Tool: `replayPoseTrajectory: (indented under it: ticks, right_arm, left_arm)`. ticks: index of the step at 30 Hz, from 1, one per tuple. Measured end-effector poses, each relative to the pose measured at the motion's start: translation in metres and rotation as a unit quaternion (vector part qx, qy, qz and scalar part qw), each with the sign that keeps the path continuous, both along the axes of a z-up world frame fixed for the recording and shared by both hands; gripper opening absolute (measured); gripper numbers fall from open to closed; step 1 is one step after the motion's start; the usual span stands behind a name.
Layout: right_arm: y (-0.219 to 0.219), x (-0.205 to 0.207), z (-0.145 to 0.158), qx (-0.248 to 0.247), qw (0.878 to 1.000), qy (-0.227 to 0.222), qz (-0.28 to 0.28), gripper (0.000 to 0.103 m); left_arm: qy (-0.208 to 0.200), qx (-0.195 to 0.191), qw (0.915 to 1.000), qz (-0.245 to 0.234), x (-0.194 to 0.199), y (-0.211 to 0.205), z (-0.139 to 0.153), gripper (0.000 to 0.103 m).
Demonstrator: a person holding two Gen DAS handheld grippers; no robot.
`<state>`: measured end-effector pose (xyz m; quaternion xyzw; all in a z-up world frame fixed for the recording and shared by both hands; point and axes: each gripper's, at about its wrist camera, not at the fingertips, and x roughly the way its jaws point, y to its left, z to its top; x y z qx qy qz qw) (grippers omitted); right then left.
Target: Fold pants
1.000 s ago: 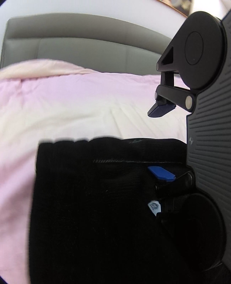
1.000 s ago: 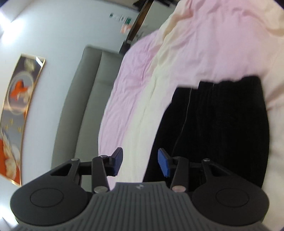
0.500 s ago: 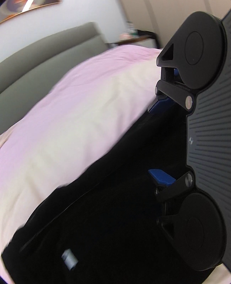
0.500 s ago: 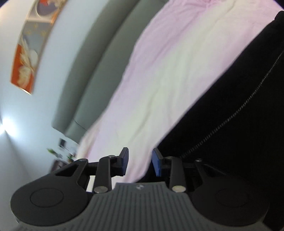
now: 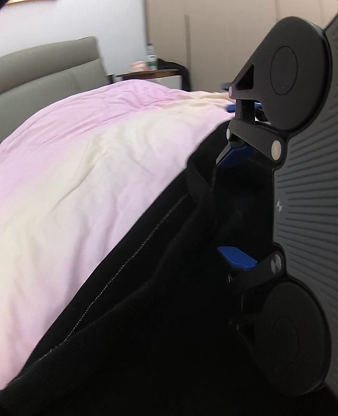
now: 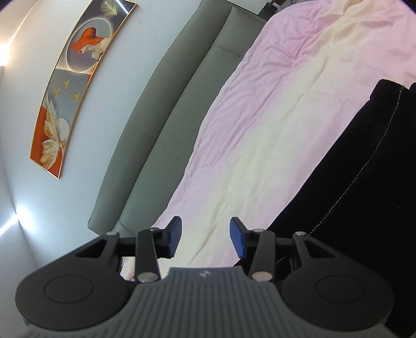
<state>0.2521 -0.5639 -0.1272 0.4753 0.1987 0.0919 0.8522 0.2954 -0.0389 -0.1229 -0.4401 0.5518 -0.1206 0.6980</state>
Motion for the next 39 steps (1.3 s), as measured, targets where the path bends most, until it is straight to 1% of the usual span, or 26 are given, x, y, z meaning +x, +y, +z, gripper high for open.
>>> replayPoseTrajectory:
  ticks: [3, 4, 5, 6, 7, 8, 10, 11, 13, 16, 18, 19, 20, 21, 23, 24, 25, 26, 27, 28, 29, 30, 33, 36, 37, 39]
  right_arm:
    - [0.003, 0.005, 0.005, 0.016, 1.0, -0.014, 0.004, 0.04]
    - [0.004, 0.006, 0.006, 0.024, 1.0, -0.019, 0.008, 0.04]
    - [0.005, 0.006, 0.006, 0.029, 0.999, -0.024, 0.012, 0.041]
    - [0.007, 0.006, 0.008, 0.031, 0.999, -0.029, 0.015, 0.041]
    - [0.007, 0.005, 0.008, 0.032, 0.999, -0.032, 0.016, 0.042]
    - [0.007, 0.004, 0.008, 0.031, 0.999, -0.034, 0.015, 0.043]
    - [0.006, -0.001, 0.01, 0.03, 0.999, -0.038, 0.01, 0.043]
    - [0.004, -0.002, 0.011, 0.033, 0.999, -0.041, 0.007, 0.043]
    - [-0.002, -0.004, 0.011, 0.043, 0.998, -0.047, 0.001, 0.043]
    - [-0.012, -0.007, 0.009, 0.058, 0.997, -0.048, -0.012, 0.043]
    - [-0.018, -0.008, 0.01, 0.058, 0.997, -0.04, -0.021, 0.043]
    - [-0.02, -0.008, 0.011, 0.048, 0.998, -0.028, -0.026, 0.043]
    - [-0.022, -0.008, 0.014, 0.027, 0.999, -0.01, -0.035, 0.043]
    - [-0.024, -0.008, 0.02, -0.012, 0.999, 0.011, -0.049, 0.043]
    - [-0.03, -0.013, 0.033, -0.105, 0.989, 0.056, -0.085, 0.043]
    - [-0.035, -0.016, 0.039, -0.151, 0.979, 0.081, -0.11, 0.043]
    - [-0.042, -0.02, 0.042, -0.181, 0.969, 0.102, -0.137, 0.043]
    - [-0.053, -0.026, 0.043, -0.19, 0.961, 0.118, -0.165, 0.043]
    - [-0.064, -0.032, 0.042, -0.183, 0.956, 0.129, -0.189, 0.043]
    - [-0.08, -0.04, 0.038, -0.163, 0.952, 0.142, -0.215, 0.043]
    - [-0.092, -0.047, 0.033, -0.143, 0.949, 0.152, -0.235, 0.043]
    - [-0.104, -0.054, 0.028, -0.126, 0.945, 0.163, -0.254, 0.044]
    - [-0.132, -0.069, 0.01, -0.086, 0.933, 0.198, -0.289, 0.044]
    - [-0.143, -0.073, -0.005, -0.045, 0.934, 0.212, -0.285, 0.043]
    - [-0.141, -0.074, -0.006, -0.044, 0.935, 0.211, -0.281, 0.043]
    - [-0.134, -0.07, -0.001, -0.078, 0.935, 0.214, -0.271, 0.043]
  left_arm:
    - [0.056, -0.037, 0.9967, 0.047, 0.01, -0.001, -0.02, 0.081]
    - [0.067, -0.046, 0.9948, 0.062, 0.011, -0.001, -0.026, 0.077]
    - [0.071, -0.053, 0.9934, 0.073, 0.013, -0.002, -0.031, 0.071]
    - [0.076, -0.051, 0.9926, 0.08, 0.014, -0.002, -0.033, 0.043]
    - [0.084, -0.041, 0.9922, 0.083, 0.017, -0.007, -0.036, 0.007]
    - [0.086, -0.029, 0.9926, 0.082, 0.028, -0.011, -0.039, 0.006]
    - [0.068, -0.014, 0.9943, 0.081, 0.033, -0.017, -0.036, 0.005]
    - [0.062, -0.013, 0.9945, 0.084, 0.035, -0.018, -0.032, 0.005]
    - [0.053, -0.031, 0.9924, 0.107, 0.039, -0.016, -0.029, 0.005]
    - [0.048, -0.042, 0.987, 0.147, 0.044, -0.011, -0.037, 0.005]
    - [0.07, -0.012, 0.9831, 0.169, 0.051, -0.016, -0.055, 0.007]
    - [0.087, 0.003, 0.9818, 0.169, 0.053, -0.018, -0.065, 0.013]
    - [0.094, -0.002, 0.9816, 0.166, 0.054, -0.02, -0.073, 0.013]
    - [0.092, -0.007, 0.9814, 0.169, 0.053, -0.021, -0.075, 0.014]
    - [0.075, -0.021, 0.9836, 0.163, 0.051, -0.021, -0.067, 0.034]
    - [0.066, -0.033, 0.984, 0.162, 0.05, -0.021, -0.061, 0.05]
    - [0.055, -0.038, 0.9839, 0.166, 0.047, -0.019, -0.053, 0.058]
    - [0.039, -0.034, 0.9847, 0.167, 0.042, -0.02, -0.041, 0.059]
    - [0.015, -0.023, 0.9868, 0.159, 0.035, -0.021, -0.026, 0.06]
    - [-0.015, -0.008, 0.9901, 0.139, 0.026, -0.025, -0.009, 0.069]
    - [-0.047, 0.006, 0.9929, 0.109, 0.015, -0.029, 0.007, 0.074]
    - [-0.076, 0.021, 0.9937, 0.08, 0.0, -0.035, 0.022, 0.082]
    - [-0.127, 0.084, 0.9877, 0.035, -0.055, -0.044, 0.044, 0.083]
    - [-0.119, 0.148, 0.9815, 0.027, -0.098, -0.04, 0.04, 0.082]
    - [-0.108, 0.155, 0.9814, 0.036, -0.108, -0.034, 0.034, 0.082]
    - [-0.085, 0.139, 0.9849, 0.06, -0.126, -0.016, 0.023, 0.08]
